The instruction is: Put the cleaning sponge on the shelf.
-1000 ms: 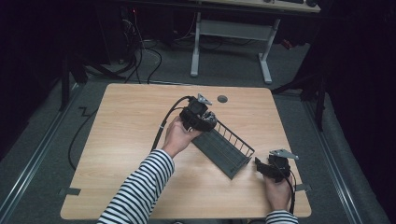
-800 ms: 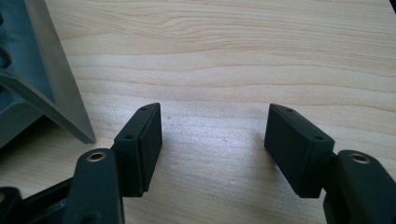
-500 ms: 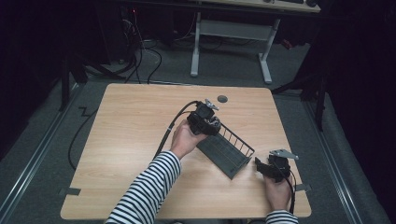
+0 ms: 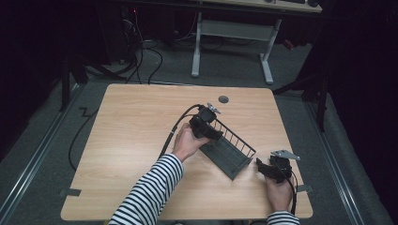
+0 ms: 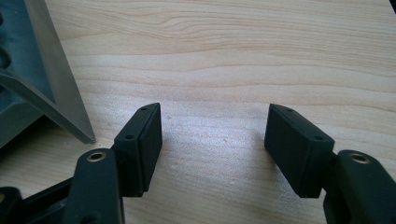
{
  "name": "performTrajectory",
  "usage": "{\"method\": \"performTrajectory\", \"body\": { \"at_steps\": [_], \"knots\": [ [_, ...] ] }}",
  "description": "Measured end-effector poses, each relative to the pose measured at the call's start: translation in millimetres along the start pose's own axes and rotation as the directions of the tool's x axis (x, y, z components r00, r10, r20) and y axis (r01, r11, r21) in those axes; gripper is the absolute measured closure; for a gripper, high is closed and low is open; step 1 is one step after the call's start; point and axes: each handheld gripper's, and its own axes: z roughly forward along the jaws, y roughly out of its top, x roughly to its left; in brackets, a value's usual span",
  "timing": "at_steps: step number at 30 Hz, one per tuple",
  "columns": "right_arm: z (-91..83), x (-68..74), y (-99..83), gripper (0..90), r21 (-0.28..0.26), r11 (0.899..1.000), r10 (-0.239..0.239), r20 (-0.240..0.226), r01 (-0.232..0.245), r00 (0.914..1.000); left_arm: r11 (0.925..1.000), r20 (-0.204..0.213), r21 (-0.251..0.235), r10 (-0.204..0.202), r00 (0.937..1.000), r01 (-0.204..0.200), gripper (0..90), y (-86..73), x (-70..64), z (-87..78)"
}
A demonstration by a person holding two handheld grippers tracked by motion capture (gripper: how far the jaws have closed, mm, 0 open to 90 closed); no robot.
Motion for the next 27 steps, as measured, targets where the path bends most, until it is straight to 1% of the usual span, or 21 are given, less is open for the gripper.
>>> {"method": "performTrajectory", "body": {
  "at_steps": [2,7,11,13,18,23,27],
  "knots": [
    [0.0,0.0,0.0,37.1,0.000,1.000,0.000,0.000,0.000,1.0000,0.9999,0.000,-0.011,0.001,1.0000,-0.001,29.6,-0.4,0.4,-5.3],
    [0.0,-0.1,0.0,37.0,0.000,1.000,0.000,0.000,0.000,1.0000,0.9976,0.001,-0.069,0.005,1.0000,-0.005,29.6,-0.9,0.8,-26.8],
    [0.0,0.0,0.0,37.1,0.000,1.000,0.000,0.001,0.000,1.0000,0.9944,0.000,-0.105,-0.003,1.0000,0.003,30.4,-2.6,3.9,-42.3],
    [0.0,0.0,0.0,37.1,0.000,1.000,0.000,0.000,0.000,1.0000,0.9922,-0.001,-0.124,-0.016,0.9999,0.016,30.5,-4.5,6.4,-49.3],
    [0.0,0.0,0.0,37.1,0.000,1.000,-0.001,0.001,0.001,1.0000,0.9892,-0.005,-0.144,-0.029,0.9996,0.028,31.0,-10.5,12.8,-62.7],
    [0.0,0.0,0.0,37.1,0.000,1.000,-0.001,0.001,0.001,1.0000,0.9841,-0.017,-0.171,-0.051,0.9986,0.047,31.3,-17.8,20.2,-76.4],
    [0.0,0.1,0.0,37.1,0.000,1.000,-0.001,0.001,0.001,1.0000,0.9819,-0.032,-0.183,-0.056,0.9979,0.049,31.6,-23.5,24.7,-85.0]
  ]
}}
